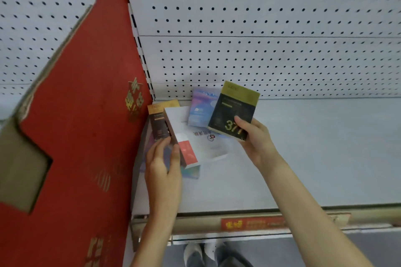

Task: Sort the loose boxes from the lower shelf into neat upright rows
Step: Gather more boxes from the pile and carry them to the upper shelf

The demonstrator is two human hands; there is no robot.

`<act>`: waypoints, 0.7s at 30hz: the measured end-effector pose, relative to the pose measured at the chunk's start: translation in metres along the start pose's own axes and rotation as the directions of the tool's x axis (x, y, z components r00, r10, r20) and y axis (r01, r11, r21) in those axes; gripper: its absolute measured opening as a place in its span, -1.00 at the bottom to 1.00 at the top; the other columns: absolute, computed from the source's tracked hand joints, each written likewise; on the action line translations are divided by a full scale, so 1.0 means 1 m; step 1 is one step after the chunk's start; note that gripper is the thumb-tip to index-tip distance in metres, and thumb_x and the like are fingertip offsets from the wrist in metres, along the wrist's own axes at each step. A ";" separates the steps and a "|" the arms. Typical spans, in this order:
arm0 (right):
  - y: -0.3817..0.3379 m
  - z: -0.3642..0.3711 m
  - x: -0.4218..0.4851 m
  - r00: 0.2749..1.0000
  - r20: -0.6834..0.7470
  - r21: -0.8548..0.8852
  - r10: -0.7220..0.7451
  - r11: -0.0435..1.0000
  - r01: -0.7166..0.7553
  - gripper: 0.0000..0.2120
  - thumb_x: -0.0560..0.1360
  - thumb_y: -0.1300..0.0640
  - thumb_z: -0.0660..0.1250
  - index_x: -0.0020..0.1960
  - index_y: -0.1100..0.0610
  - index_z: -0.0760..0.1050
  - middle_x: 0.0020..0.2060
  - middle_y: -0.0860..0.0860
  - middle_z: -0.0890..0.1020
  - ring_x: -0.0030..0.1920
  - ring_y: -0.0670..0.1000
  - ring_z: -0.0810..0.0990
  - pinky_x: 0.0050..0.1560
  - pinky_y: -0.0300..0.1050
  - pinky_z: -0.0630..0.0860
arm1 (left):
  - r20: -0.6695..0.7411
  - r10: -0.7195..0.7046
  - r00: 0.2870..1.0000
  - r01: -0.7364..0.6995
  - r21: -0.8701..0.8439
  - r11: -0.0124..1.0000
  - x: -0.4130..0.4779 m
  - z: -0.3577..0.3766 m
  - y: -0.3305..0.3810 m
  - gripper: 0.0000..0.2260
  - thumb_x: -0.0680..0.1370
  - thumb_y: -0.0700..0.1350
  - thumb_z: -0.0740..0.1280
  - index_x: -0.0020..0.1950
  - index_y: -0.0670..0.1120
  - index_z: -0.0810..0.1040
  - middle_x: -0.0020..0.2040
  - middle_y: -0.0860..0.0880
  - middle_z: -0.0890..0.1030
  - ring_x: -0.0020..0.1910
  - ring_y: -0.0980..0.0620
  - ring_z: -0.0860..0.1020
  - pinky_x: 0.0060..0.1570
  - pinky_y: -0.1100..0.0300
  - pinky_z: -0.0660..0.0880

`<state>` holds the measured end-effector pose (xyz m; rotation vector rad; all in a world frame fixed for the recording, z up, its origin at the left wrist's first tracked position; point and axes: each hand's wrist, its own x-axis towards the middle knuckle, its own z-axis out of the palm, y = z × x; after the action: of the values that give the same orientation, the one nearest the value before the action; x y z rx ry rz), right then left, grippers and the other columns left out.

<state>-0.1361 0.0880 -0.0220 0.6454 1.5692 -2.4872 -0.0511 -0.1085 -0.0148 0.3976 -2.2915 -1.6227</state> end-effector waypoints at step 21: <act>-0.006 -0.276 -0.268 0.928 -0.356 0.099 -0.107 0.983 0.152 -0.72 0.47 0.23 0.35 0.18 0.11 0.53 0.00 0.05 0.71 -0.06 0.00 0.69 -0.19 -0.20 0.59 | 0.673 -0.235 0.701 0.540 -0.286 0.791 -0.222 0.199 0.098 -0.80 0.61 -0.12 0.21 0.18 -0.12 0.54 0.03 -0.09 0.67 -0.13 0.04 0.65 -0.21 0.19 0.58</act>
<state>0.1816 0.3045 -0.0063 1.0904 1.6204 -2.7022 0.0682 0.1817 -0.0040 0.2924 -2.1683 -2.8130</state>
